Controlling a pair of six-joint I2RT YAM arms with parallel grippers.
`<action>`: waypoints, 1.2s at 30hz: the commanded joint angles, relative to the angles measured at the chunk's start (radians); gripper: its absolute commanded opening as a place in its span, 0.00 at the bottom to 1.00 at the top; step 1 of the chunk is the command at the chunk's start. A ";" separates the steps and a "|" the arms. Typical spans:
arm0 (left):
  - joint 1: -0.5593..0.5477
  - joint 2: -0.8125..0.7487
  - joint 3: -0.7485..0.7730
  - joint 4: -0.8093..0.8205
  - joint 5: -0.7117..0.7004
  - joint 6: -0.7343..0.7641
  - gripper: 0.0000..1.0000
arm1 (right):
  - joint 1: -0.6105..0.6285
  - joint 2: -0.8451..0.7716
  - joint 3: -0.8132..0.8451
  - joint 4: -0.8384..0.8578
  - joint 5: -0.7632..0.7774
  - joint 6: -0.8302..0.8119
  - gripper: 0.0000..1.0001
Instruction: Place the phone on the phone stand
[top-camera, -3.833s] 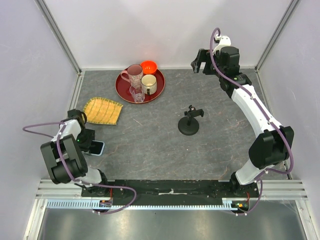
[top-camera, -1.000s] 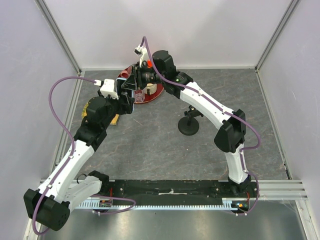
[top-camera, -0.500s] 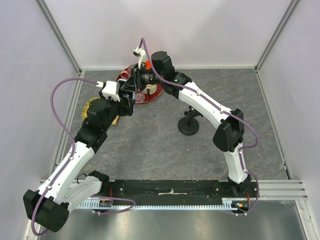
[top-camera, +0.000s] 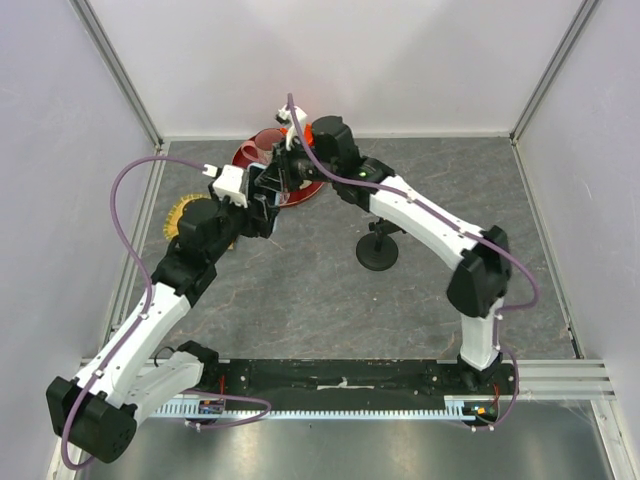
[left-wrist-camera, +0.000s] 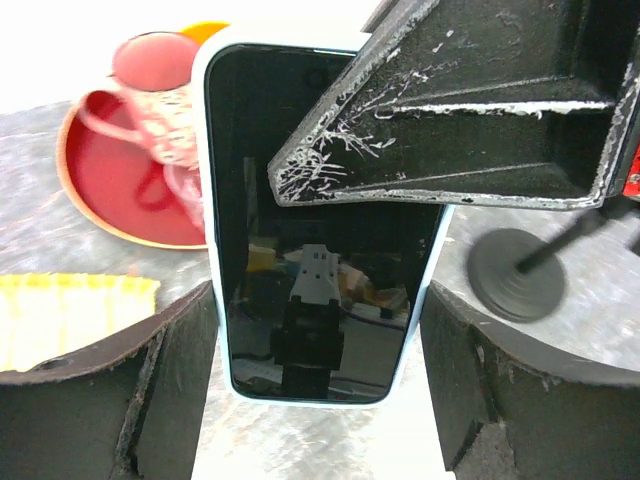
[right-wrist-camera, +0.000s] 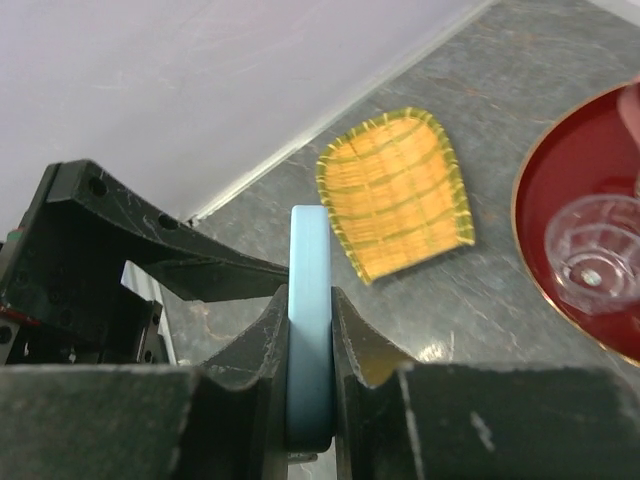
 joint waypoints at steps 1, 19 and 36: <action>-0.001 -0.070 0.040 0.078 0.144 -0.071 0.66 | -0.053 -0.280 -0.187 0.177 0.321 -0.080 0.00; -0.340 0.175 0.149 0.078 0.422 -0.232 0.69 | -0.458 -0.673 -0.603 0.260 0.742 -0.181 0.00; -0.592 0.624 0.346 0.175 -0.232 -0.193 0.71 | -0.499 -0.733 -0.588 0.157 0.765 -0.247 0.00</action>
